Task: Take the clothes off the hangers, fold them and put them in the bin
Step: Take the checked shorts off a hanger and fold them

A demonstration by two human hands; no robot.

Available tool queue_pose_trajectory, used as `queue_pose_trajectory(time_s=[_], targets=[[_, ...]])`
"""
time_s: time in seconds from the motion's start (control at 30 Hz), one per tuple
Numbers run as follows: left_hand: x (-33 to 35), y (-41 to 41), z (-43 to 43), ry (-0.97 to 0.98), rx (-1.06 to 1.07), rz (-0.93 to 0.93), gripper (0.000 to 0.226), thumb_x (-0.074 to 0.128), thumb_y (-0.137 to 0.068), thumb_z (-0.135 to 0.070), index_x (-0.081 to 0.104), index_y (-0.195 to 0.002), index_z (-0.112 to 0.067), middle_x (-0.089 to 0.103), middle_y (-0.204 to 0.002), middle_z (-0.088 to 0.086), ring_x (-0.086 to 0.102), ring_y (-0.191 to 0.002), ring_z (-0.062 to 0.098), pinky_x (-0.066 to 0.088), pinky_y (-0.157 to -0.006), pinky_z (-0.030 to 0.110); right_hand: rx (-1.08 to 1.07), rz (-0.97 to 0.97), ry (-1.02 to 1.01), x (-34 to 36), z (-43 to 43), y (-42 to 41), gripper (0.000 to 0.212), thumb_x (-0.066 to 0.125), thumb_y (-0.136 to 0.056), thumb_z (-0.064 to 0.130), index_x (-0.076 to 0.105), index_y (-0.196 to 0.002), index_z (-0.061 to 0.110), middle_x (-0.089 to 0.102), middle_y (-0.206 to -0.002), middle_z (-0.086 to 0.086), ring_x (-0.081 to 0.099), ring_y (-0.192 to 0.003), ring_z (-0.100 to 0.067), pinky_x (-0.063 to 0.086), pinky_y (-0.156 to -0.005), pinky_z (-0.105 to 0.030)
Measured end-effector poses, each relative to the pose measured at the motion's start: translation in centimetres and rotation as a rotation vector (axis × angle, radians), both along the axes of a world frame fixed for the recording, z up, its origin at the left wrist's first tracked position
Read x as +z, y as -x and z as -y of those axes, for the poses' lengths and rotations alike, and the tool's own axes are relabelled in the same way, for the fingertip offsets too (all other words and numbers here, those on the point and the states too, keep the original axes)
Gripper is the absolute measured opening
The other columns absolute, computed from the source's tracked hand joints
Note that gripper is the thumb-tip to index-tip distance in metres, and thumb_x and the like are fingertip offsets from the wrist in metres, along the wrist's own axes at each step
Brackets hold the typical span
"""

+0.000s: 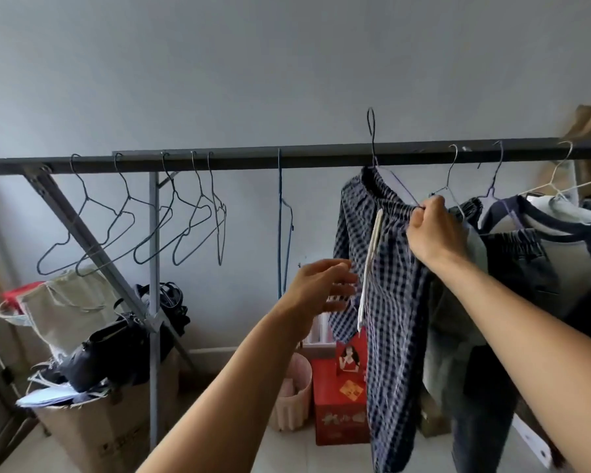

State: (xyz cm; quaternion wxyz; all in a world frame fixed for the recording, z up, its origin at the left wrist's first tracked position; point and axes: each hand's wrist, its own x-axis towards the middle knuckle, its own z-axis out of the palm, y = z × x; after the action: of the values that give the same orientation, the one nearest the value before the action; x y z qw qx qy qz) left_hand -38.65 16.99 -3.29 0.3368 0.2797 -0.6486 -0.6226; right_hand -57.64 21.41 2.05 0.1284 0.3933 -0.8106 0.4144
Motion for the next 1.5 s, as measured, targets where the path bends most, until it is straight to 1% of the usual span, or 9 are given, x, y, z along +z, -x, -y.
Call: queue_pose_trajectory(time_s=[0.17,0.33,0.47,0.53,0.6,0.7,1.03,1.27,1.5], targets=[[1.8,0.4,0.7,0.104,0.047,0.003,0.023,0.051,-0.1,-0.016,0.063,-0.119,-0.008,0.069,-0.105,0.009,0.064,-0.089,0.018,0.053,-0.075,0.031,0.105,-0.094,0.1,0.0,-1.0,1.2,0.027,0.046,-0.097,0.029,0.06,-0.109,0.01,0.066,-0.106,-0.01,0.06,-0.096,-0.032,0.048,-0.079,-0.039],[3.4,0.9,2.4,0.204,0.132,0.005,0.029,0.051,-0.101,-0.02,0.054,-0.128,-0.011,0.06,-0.114,0.009,0.062,-0.086,0.015,0.052,-0.067,0.027,0.232,-0.189,0.142,-1.9,-4.0,2.5,0.036,0.06,-0.09,0.037,0.051,-0.061,0.019,0.056,-0.06,0.002,0.056,-0.062,-0.027,0.04,-0.055,-0.035],[3.2,0.9,4.2,0.443,0.218,0.181,0.049,0.053,-0.097,-0.045,0.043,-0.141,-0.027,0.039,-0.147,0.005,0.041,-0.132,0.021,0.041,-0.105,0.04,0.431,-0.148,0.197,-2.7,-6.0,3.2,0.04,0.067,-0.088,0.034,0.049,-0.053,0.025,0.049,-0.047,0.008,0.044,-0.047,-0.012,0.037,-0.052,-0.033],[2.9,0.7,4.3,0.479,0.189,0.259,0.057,0.053,-0.092,-0.057,0.045,-0.14,-0.027,0.045,-0.14,0.003,0.044,-0.128,0.018,0.04,-0.105,0.036,0.516,-0.133,0.221,-2.8,-6.8,3.4,0.038,0.068,-0.087,0.031,0.051,-0.054,0.022,0.05,-0.048,0.012,0.04,-0.044,-0.006,0.033,-0.05,-0.025],[2.6,0.6,4.3,0.516,0.125,0.279,0.047,0.057,-0.09,-0.058,0.059,-0.12,-0.022,0.064,-0.107,-0.001,0.061,-0.092,0.011,0.048,-0.075,0.021,0.566,-0.108,0.242,-2.9,-7.4,3.6,0.036,0.069,-0.086,0.031,0.055,-0.055,0.018,0.052,-0.049,0.012,0.041,-0.045,-0.006,0.033,-0.05,-0.021],[2.2,0.2,4.0,0.583,0.051,0.273,0.027,0.056,-0.097,-0.04,0.059,-0.081,-0.017,0.052,-0.062,-0.008,0.046,-0.053,0.007,0.034,-0.048,0.017,0.603,-0.076,0.267,-3.3,-7.8,4.1,0.039,0.068,-0.082,0.042,0.061,-0.06,0.011,0.057,-0.055,0.002,0.046,-0.05,-0.012,0.039,-0.055,-0.027],[1.8,-3.4,5.5,0.445,0.176,0.179,0.024,0.04,-0.099,-0.015,0.057,-0.083,-0.014,0.051,-0.067,-0.004,0.046,-0.058,0.009,0.035,-0.052,0.022,0.403,-0.153,0.319,-6.6,-8.2,5.0,0.079,0.035,-0.088,0.07,0.057,-0.067,-0.003,0.046,-0.05,-0.004,0.045,-0.05,-0.015,0.036,-0.053,-0.024],[1.1,-3.2,4.8,0.198,0.303,0.052,0.019,0.037,-0.099,-0.013,0.052,-0.09,-0.006,0.048,-0.075,0.01,0.048,-0.064,0.019,0.041,-0.054,0.027,0.458,-0.07,0.305,-7.8,-6.2,3.1,0.043,0.045,-0.091,0.05,0.033,-0.059,0.024,0.038,-0.05,0.005,0.033,-0.046,-0.011,0.029,-0.049,-0.031],[1.0,-2.1,4.2,0.47,0.304,0.244,0.023,0.04,-0.088,-0.029,0.053,-0.083,-0.011,0.055,-0.076,0.002,0.051,-0.074,0.021,0.041,-0.07,0.037,0.416,-0.098,0.145,-8.0,-4.6,1.7,0.025,0.062,-0.091,0.028,0.06,-0.07,0.015,0.059,-0.063,0.003,0.056,-0.06,-0.021,0.046,-0.061,-0.038]])
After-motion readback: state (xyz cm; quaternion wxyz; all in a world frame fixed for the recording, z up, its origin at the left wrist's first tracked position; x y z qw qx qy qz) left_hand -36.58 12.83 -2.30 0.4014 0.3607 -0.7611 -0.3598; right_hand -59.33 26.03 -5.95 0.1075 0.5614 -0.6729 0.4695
